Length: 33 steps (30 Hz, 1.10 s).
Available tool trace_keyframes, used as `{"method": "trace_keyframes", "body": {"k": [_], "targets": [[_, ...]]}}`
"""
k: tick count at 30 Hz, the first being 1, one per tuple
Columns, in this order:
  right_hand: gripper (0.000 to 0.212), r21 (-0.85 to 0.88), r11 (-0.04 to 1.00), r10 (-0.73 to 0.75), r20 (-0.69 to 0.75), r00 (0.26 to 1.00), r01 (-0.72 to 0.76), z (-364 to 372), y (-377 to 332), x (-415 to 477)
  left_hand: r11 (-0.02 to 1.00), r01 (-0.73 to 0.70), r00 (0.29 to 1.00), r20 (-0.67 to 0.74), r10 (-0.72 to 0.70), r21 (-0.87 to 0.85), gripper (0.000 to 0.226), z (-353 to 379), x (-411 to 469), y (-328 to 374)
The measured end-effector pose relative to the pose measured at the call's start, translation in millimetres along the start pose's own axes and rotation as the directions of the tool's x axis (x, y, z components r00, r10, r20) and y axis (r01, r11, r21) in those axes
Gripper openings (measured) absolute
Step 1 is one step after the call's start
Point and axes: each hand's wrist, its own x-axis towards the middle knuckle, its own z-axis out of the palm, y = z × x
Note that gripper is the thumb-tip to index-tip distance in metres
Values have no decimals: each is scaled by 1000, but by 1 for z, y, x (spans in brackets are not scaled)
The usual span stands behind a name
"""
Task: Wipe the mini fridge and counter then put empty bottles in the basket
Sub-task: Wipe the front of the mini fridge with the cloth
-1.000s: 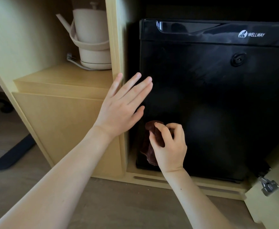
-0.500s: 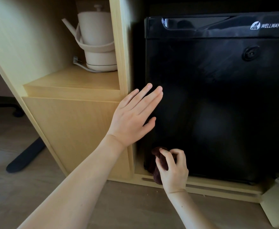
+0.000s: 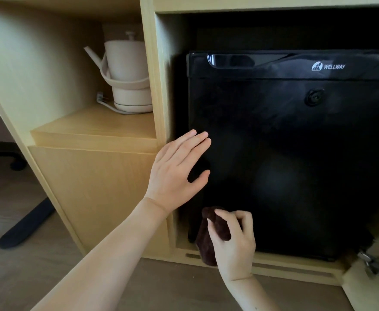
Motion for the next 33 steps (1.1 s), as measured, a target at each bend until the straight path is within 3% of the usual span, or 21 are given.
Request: {"method": "trace_keyframes", "body": {"k": [5,8,11,21,24,27,30,33], "targets": [[26,109,993,-34,-92,995,44,0,-34,64,987,58,994,-80,-71,-148,59,-4,17,8],[28,60,998,25,-64,998,-21,12,-33,67,969,138,976,-136,-168,-206,60,-7,26,11],[26,-7,1000,-30,-47,998,29,25,-21,44,939,217,959,-121,-256,-266,63,-6,28,12],[43,-138,985,-64,276,959,105,48,24,-37,864,277,936,-84,-341,-421,69,4,19,14],[41,-143,988,-17,311,950,64,42,20,-41,752,410,883,17,-469,-517,78,5,16,20],[36,-105,994,-13,198,980,34,24,10,-27,661,505,832,108,-544,-555,84,4,16,20],[29,17,1000,-11,-15,1000,11,-4,-8,7,671,508,833,110,-542,-540,76,3,16,17],[26,159,987,5,-139,990,17,-11,-30,48,683,515,837,134,-530,-518,75,2,13,17]]}}
